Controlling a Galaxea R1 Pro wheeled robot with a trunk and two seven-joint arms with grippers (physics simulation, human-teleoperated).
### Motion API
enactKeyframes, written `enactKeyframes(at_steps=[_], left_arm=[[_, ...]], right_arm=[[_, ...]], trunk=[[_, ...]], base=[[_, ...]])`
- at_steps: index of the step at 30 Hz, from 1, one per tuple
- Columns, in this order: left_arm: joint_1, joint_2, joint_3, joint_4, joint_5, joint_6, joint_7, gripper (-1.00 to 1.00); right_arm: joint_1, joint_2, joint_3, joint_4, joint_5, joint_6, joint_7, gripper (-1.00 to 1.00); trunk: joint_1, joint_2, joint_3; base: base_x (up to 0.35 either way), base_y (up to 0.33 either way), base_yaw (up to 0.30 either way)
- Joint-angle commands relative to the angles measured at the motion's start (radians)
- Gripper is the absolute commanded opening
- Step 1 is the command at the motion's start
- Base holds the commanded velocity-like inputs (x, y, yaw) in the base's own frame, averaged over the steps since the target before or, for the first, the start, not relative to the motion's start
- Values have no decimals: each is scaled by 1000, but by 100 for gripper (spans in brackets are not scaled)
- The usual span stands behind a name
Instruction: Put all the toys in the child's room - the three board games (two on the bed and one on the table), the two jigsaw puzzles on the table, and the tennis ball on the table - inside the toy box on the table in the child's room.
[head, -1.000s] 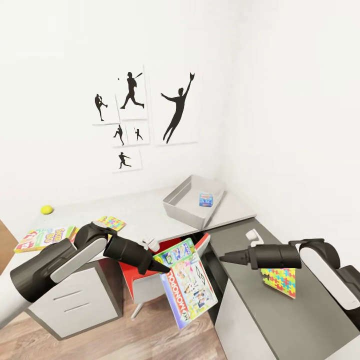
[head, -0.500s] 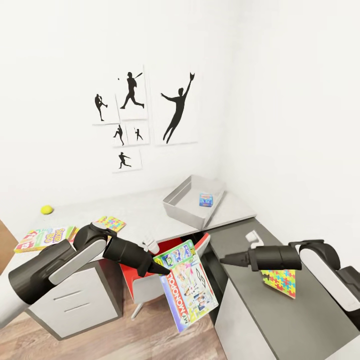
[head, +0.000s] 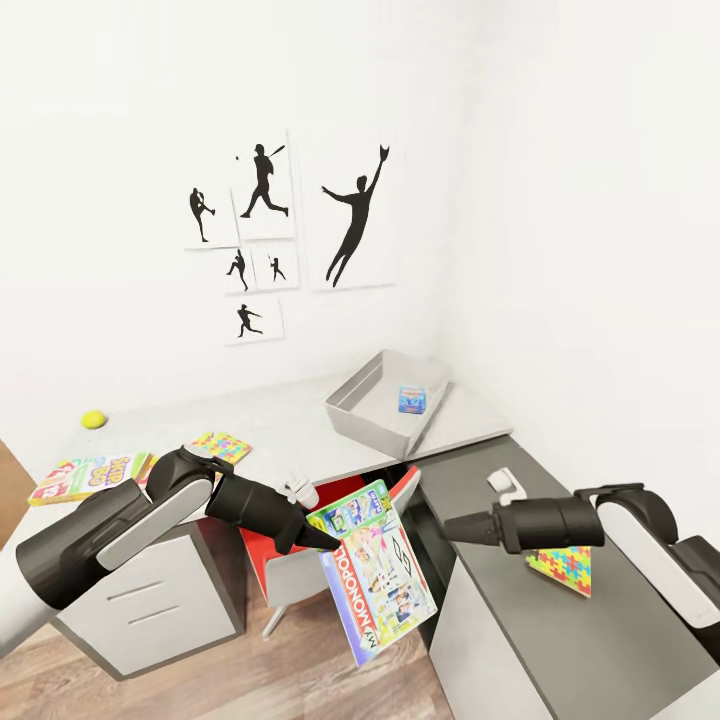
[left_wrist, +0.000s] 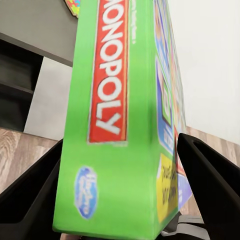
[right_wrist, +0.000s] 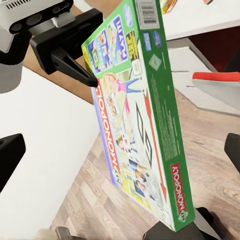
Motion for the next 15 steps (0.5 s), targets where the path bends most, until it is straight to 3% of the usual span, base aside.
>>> enactKeyframes(at_steps=[1, 15], left_arm=[[-2, 1, -1, 0, 2, 3, -1, -100], [-1, 1, -2, -8, 2, 3, -1, -100]], right_arm=[[-1, -2, 2, 0, 1, 3, 7, 100], [-4, -9, 32, 0, 0, 3, 22, 100]], trunk=[[1, -2, -2], [1, -2, -2]], base=[[0, 0, 0], [0, 0, 0]])
